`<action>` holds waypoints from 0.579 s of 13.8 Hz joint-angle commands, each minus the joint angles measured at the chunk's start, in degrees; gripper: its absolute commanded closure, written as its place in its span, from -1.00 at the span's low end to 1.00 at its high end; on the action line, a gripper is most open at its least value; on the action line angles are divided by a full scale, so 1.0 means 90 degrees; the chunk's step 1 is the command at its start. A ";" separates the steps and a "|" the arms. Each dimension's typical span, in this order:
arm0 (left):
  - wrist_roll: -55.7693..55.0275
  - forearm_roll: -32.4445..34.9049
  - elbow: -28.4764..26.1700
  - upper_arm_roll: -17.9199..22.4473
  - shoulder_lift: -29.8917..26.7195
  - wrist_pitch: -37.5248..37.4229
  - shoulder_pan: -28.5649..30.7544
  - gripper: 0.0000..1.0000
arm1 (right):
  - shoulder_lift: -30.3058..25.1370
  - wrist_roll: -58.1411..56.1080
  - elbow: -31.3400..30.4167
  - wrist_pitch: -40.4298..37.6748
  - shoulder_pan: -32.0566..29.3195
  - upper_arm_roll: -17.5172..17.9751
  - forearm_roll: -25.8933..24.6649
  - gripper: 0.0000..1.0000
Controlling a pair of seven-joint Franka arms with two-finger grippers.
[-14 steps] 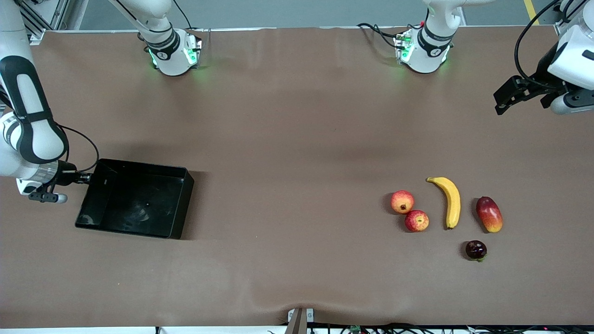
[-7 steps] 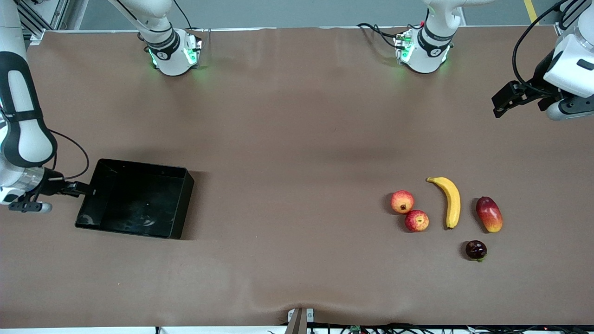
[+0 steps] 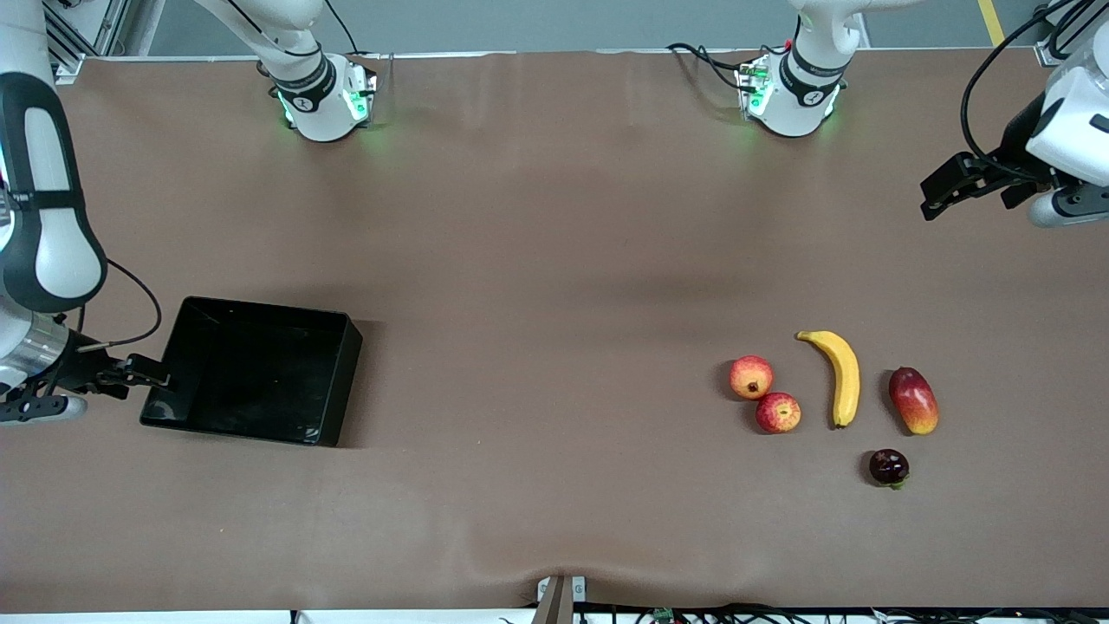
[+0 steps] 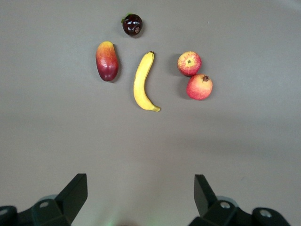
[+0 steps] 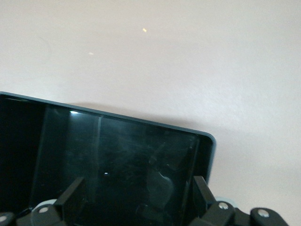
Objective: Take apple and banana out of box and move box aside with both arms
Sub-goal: 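Open the right gripper and lift it off the tray rim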
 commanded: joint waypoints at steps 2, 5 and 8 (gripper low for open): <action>0.0242 -0.0150 -0.0075 0.0034 -0.0066 0.0063 0.0077 -1.00 | -0.0642 0.0637 -0.0118 -0.0633 0.0268 -0.0012 -0.0200 -1.00; 0.0232 -0.0150 -0.0065 0.0024 -0.0066 0.0043 0.0067 -1.00 | -0.1237 0.1817 -0.0108 -0.1385 0.0833 -0.0003 -0.0949 -1.00; 0.0232 -0.0150 -0.0065 0.0024 -0.0076 0.0034 0.0067 -1.00 | -0.1853 0.2446 -0.0108 -0.2108 0.1157 0.0017 -0.1177 -1.00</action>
